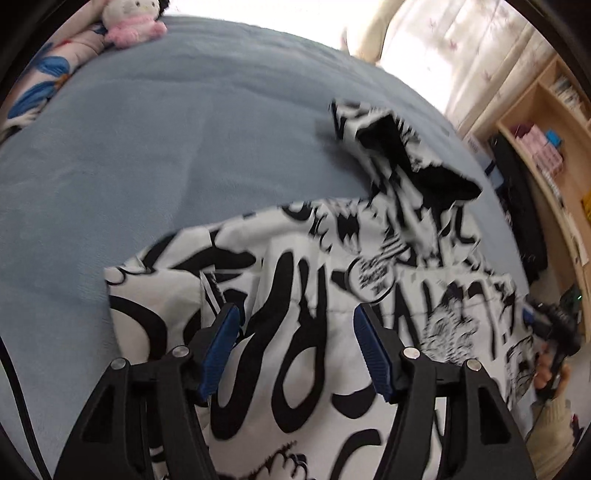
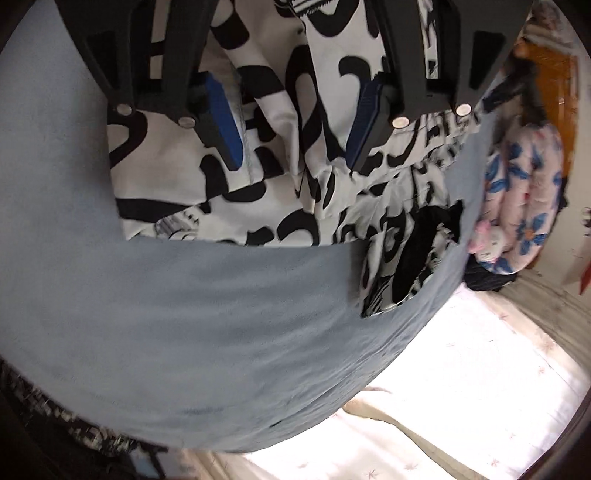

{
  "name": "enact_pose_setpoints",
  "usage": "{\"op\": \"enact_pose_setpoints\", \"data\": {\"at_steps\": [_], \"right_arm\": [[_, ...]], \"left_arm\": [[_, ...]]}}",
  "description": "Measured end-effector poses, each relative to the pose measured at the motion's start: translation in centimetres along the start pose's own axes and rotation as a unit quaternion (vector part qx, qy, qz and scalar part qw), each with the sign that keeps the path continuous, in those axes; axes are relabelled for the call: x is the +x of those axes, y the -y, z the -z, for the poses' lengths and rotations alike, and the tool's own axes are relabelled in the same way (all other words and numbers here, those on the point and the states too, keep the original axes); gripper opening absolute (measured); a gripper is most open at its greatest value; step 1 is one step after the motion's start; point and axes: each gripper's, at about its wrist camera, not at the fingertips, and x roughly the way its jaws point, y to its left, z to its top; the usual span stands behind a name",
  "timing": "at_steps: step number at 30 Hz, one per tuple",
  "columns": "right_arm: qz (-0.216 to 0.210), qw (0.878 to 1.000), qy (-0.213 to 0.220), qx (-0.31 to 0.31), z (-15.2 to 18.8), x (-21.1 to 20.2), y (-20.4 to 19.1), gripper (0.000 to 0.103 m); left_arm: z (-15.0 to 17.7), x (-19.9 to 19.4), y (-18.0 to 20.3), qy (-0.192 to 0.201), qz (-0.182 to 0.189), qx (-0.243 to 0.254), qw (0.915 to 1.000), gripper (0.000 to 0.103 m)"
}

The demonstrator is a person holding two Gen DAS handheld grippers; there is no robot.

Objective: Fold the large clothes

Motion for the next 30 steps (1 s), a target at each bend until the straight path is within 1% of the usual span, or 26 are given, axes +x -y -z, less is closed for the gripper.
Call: {"op": "enact_pose_setpoints", "data": {"at_steps": [1,3,4,6,8,9,10,11,12,13,15,16,18,22,23,25,26,28,30], "right_arm": [[-0.013,1.0,-0.015,-0.005,0.0,0.4,-0.2,0.058],[-0.017,0.999,-0.041,-0.027,0.2,1.3,-1.3,0.058],[-0.007,0.998,-0.046,-0.041,0.4,1.7,-1.9,0.058],[0.02,0.996,-0.055,-0.061,0.5,2.5,-2.7,0.06],[0.036,0.995,-0.063,-0.063,0.6,3.3,-2.8,0.06],[0.048,0.995,-0.069,-0.062,0.6,3.9,-2.7,0.059],[0.053,0.994,-0.072,-0.061,0.7,4.2,-2.6,0.057],[0.064,0.993,-0.072,-0.062,0.8,4.4,-2.5,0.055],[0.08,0.992,-0.071,-0.066,0.9,4.7,-2.5,0.04],[0.101,0.989,-0.072,-0.077,1.2,5.0,-2.5,0.02],[0.111,0.987,-0.066,-0.093,1.7,4.9,-2.8,0.012],[0.117,0.986,-0.054,-0.11,2.0,4.5,-3.4,0.007],[0.129,0.982,-0.027,-0.136,2.3,3.3,-4.6,0.006],[0.127,0.976,0.053,-0.171,1.5,0.7,-7.1,0.005],[0.126,0.975,0.063,-0.172,1.1,0.5,-7.3,0.005],[0.118,0.975,0.086,-0.168,-0.2,1.1,-7.4,0.005],[0.119,0.975,0.09,-0.166,-0.6,1.7,-7.3,0.005],[0.132,0.975,0.082,-0.161,-1.3,4.0,-6.5,0.005],[0.164,0.972,0.054,-0.161,-1.1,7.5,-5.0,0.005]], "left_arm": [[0.1,0.7,-0.1,-0.007,-0.003,-0.002,1.0,0.062],[0.2,2.1,-0.2,-0.025,-0.003,-0.007,0.9997,0.062],[0.3,2.7,-0.3,-0.031,-0.004,-0.007,0.9995,0.062],[0.5,3.3,-0.3,-0.028,-0.007,-0.006,0.9996,0.062],[0.5,3.3,-0.2,-0.021,-0.007,-0.007,0.9997,0.062],[0.5,3.2,-0.1,-0.016,-0.016,-0.008,0.9997,0.051],[0.5,3.2,0.1,-0.012,-0.023,-0.008,0.9996,0.035],[0.5,3.0,0.3,-0.007,-0.027,-0.009,0.9996,0.031],[0.5,2.8,0.5,-0.002,-0.035,-0.01,0.9993,0.025],[0.7,2.4,0.7,0.005,-0.046,-0.007,0.9989,0.016],[1.1,0.9,1.6,0.03,-0.07,0.008,0.9971,0.008],[1.2,0.3,1.9,0.039,-0.075,0.012,0.9964,0.007],[1.4,-1.3,2.9,0.066,-0.082,0.018,0.9943,0.006],[0.5,-4.5,4.5,0.126,-0.098,0.019,0.987,0.006],[0.1,-4.7,4.7,0.139,-0.104,0.021,0.9846,0.006],[-0.8,-4.3,4.7,0.152,-0.113,0.021,0.9816,0.006],[-1.3,-3.6,4.5,0.156,-0.118,0.018,0.9806,0.006],[-1.9,-1.7,3.8,0.156,-0.126,0.015,0.9795,0.006],[-2.0,1.7,2.9,0.134,-0.143,0.013,0.9805,0.006]]}}
